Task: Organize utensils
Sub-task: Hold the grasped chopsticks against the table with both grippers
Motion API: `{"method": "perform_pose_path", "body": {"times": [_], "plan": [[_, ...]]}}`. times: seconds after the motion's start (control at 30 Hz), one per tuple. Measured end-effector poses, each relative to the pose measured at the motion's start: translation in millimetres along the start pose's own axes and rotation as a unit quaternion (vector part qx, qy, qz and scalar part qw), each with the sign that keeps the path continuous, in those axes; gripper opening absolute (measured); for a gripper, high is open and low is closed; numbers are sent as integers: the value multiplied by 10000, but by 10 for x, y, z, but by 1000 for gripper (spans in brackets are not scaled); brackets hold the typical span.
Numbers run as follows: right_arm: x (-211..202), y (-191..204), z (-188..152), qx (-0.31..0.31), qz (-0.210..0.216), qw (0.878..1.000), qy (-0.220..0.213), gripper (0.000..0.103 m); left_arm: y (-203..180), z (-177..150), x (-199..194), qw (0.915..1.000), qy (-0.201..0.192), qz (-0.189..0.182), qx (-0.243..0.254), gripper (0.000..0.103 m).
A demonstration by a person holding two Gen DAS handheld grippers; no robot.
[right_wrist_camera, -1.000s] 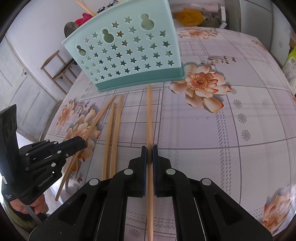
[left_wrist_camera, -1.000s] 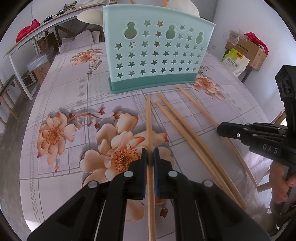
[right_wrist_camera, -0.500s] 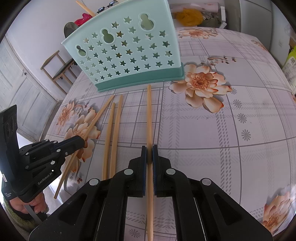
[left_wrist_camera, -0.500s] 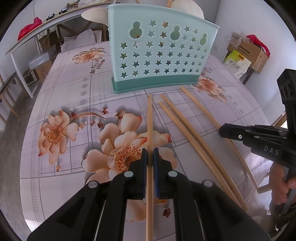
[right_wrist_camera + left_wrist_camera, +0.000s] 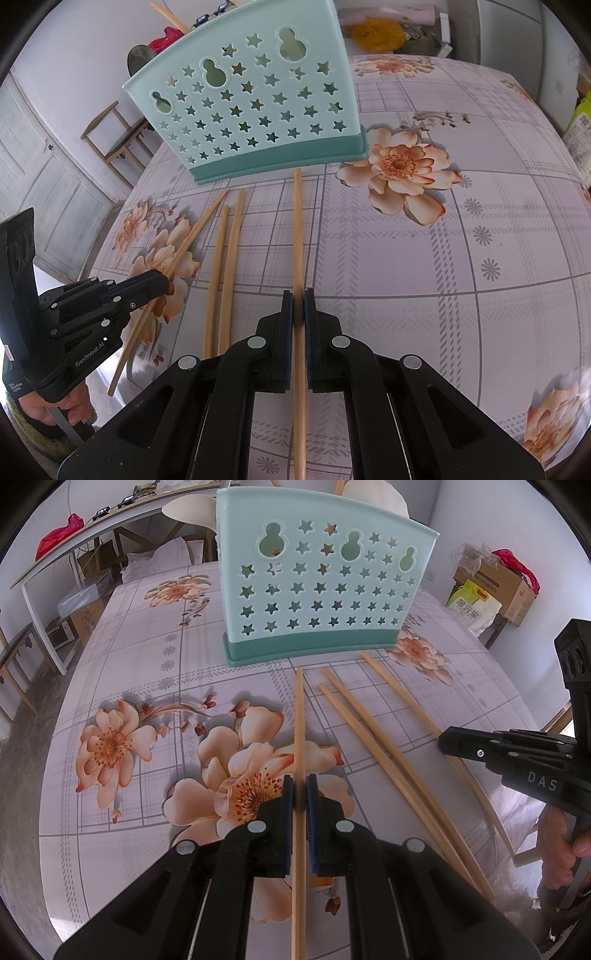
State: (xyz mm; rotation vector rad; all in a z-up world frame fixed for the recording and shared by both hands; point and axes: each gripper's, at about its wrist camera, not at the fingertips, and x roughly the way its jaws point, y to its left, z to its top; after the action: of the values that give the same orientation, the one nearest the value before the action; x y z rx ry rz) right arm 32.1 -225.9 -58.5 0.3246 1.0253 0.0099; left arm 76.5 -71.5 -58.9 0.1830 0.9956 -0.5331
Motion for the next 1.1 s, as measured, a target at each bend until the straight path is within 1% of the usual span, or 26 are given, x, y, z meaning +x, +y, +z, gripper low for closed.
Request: {"method": "perform_pose_path", "body": {"times": [0.27,0.37,0.43,0.57,0.63,0.83,0.9,0.93,0.97,1.1], "plan": [[-92,-94,-51,82,-39,9999,78,4,-10,8,8,10000,4,23,26,6],[-138,-102,-61,1,-2,9999,133,8,-12,10,12,10000,12,20,23,6],[-148,-82,-43,-84,-52,9999,114,14,-14,10,16,10000,9,22,25,6],[-119,-35,49,-180,-81,9998,42,18,-20,11,16,10000,14,57,53,6],[-89,3,103,-263,-170,9995,-2,19,-46,11,19,9999,14,123,120,6],[44,50,136,-532,-455,9975,-62,18,-164,-12,25,9981,-28,455,415,7],[69,45,136,-525,-488,9974,-101,13,-196,-18,26,9973,-39,549,491,7],[70,40,135,-521,-501,9973,-108,8,-206,-19,24,9969,-44,589,523,7],[71,30,129,-516,-501,9974,-107,6,-216,-22,22,9965,-50,623,550,7],[31,-36,84,-486,-458,9977,-106,4,-239,-33,17,9956,-61,705,619,7]]}}
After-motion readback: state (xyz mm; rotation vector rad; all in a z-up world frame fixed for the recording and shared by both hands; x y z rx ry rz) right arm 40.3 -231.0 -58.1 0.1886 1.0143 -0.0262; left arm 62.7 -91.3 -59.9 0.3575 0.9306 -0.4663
